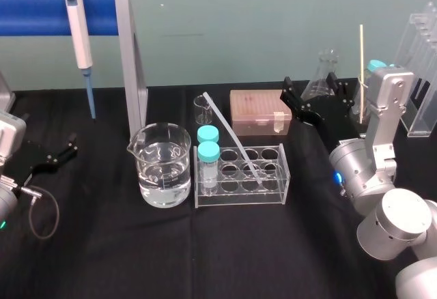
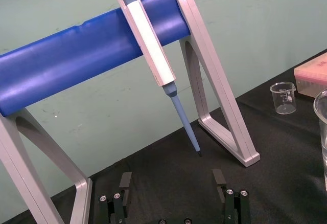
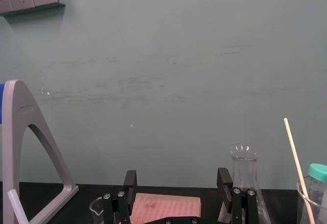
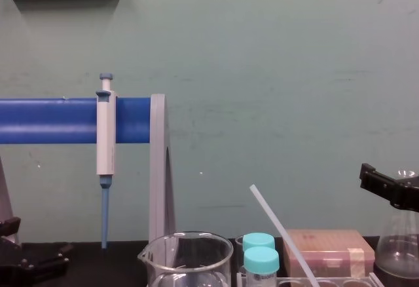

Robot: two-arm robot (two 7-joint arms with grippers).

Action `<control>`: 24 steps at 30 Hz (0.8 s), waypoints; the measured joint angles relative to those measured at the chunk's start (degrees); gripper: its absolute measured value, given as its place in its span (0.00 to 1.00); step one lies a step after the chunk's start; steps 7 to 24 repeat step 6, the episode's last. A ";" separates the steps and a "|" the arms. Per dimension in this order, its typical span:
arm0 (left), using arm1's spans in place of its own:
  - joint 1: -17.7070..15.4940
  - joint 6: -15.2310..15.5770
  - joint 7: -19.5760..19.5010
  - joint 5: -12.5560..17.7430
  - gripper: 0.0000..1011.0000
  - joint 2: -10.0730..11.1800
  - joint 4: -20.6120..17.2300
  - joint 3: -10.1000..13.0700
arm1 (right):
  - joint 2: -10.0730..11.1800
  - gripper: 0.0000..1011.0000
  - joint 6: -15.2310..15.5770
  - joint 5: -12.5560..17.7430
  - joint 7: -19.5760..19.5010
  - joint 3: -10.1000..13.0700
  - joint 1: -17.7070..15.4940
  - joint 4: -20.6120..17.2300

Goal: Pick up the stirring rod with one hand, then place it down.

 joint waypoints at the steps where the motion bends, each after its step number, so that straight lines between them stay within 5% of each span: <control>1: 0.00 0.00 0.00 0.00 0.99 0.00 0.00 0.00 | 0.01 0.99 -0.02 0.01 0.01 0.00 0.01 0.01; 24: 0.00 0.00 0.00 0.00 0.99 0.00 0.00 0.00 | 0.02 0.99 -0.05 0.04 0.03 0.00 0.03 0.04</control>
